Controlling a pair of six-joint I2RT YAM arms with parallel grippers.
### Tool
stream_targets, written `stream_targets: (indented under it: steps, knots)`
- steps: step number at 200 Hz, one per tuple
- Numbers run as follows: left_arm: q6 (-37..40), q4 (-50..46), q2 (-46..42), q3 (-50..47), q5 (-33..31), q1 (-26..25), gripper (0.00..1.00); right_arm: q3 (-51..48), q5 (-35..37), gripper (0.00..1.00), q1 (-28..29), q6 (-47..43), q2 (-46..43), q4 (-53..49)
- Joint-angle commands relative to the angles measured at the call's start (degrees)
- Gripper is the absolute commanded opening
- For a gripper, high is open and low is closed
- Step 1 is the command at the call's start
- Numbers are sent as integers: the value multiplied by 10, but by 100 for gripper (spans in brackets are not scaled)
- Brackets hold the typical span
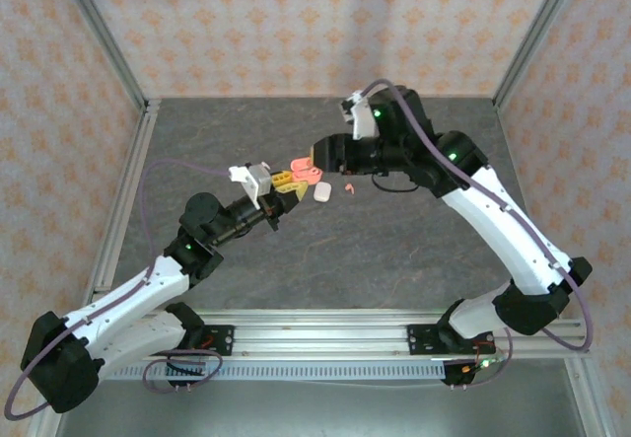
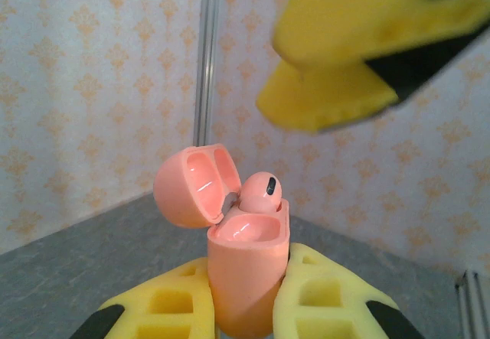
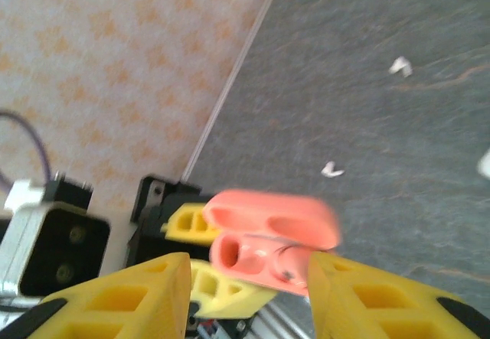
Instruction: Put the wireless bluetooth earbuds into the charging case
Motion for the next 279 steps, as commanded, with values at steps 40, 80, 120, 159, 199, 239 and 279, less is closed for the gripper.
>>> stream_targets:
  steps: [40,80,120,159,199,239,279]
  knots:
    - [77,-99,-24,-8,8,0,0,42,180,45,-75,-85,92,-128]
    - [88,-108,-4,-14,8,0,0,46,245,42,-76,-132,238,-138]
    - [107,-125,16,-10,9,1,0,79,267,42,-83,-156,381,-131]
    - [110,-124,26,-14,13,9,0,127,256,47,-95,-178,483,-141]
    - [109,-120,36,-18,15,17,0,155,262,47,-110,-191,528,-147]
    - [106,-112,47,-17,21,21,0,147,248,45,-112,-196,534,-143]
    - [105,-113,55,-12,30,20,0,105,238,40,-118,-197,524,-110]
